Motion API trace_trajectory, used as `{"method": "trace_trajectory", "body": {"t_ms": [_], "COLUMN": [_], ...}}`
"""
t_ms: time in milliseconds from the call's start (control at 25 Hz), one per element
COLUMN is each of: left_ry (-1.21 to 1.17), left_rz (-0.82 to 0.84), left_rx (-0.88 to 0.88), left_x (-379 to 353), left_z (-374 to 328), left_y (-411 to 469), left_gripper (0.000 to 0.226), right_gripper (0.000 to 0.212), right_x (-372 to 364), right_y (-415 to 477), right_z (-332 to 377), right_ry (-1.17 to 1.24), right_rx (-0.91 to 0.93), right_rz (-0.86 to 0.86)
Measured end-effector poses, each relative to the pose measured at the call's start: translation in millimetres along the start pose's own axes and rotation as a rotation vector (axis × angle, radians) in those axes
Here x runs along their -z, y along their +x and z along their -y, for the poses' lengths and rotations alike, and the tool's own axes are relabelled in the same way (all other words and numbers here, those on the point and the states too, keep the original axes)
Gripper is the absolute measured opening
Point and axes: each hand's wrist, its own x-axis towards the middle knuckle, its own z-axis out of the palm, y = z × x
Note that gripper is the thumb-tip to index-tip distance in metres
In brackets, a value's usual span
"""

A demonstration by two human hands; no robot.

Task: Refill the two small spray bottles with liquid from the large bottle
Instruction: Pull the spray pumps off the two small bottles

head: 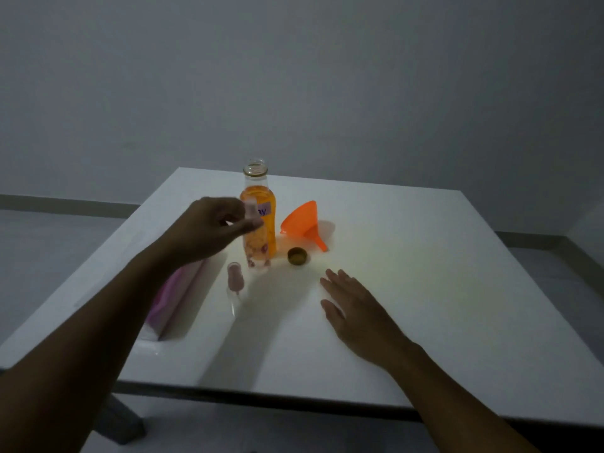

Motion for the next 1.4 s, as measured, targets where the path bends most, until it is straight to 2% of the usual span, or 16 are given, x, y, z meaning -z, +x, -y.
{"method": "trace_trajectory", "body": {"t_ms": [120,240,360,480,640,760,960,1040,1120,1240,1400], "left_ry": [-0.228,-0.332,-0.429,-0.41,-0.293,-0.305,-0.325,-0.366,-0.298,-0.107,-0.131], "left_rz": [-0.163,-0.261,-0.196,-0.131,0.009,0.035,0.128,0.204,0.258,0.168,0.184], "left_rx": [-0.033,-0.087,-0.017,0.028,0.117,0.086,-0.029,-0.032,-0.036,-0.133,-0.181], "left_x": [2,-27,-81,-121,-156,-169,-176,-172,-166,-165,-164], "left_z": [-39,-80,-95,-85,-82,-86,-89,-86,-79,-72,-70], "left_y": [3,-9,-29,-37,-25,-16,-13,-10,-8,-7,-6], "left_gripper": [0.04,0.033,0.028,0.027,0.051,0.053,0.054,0.054,0.059,0.051,0.044], "right_gripper": [0.052,0.051,0.043,0.033,0.026,0.027,0.02,0.015,0.013,0.013,0.01], "right_x": [-5,-4,6,23,47,66,76,78,80,78,71], "right_y": [-1,-2,-2,-8,-24,-36,-38,-37,-36,-33,-31], "right_z": [-1,-7,-15,-22,-37,-43,-56,-62,-69,-73,-71], "right_ry": [0.009,0.065,0.314,0.551,0.823,1.015,0.961,0.97,0.987,0.924,0.718], "right_rx": [0.035,0.054,-0.019,-0.127,-0.09,-0.112,-0.151,-0.15,-0.163,-0.18,-0.134], "right_rz": [-0.058,-0.097,-0.131,-0.131,-0.138,-0.123,-0.108,-0.146,-0.204,-0.202,-0.208]}}
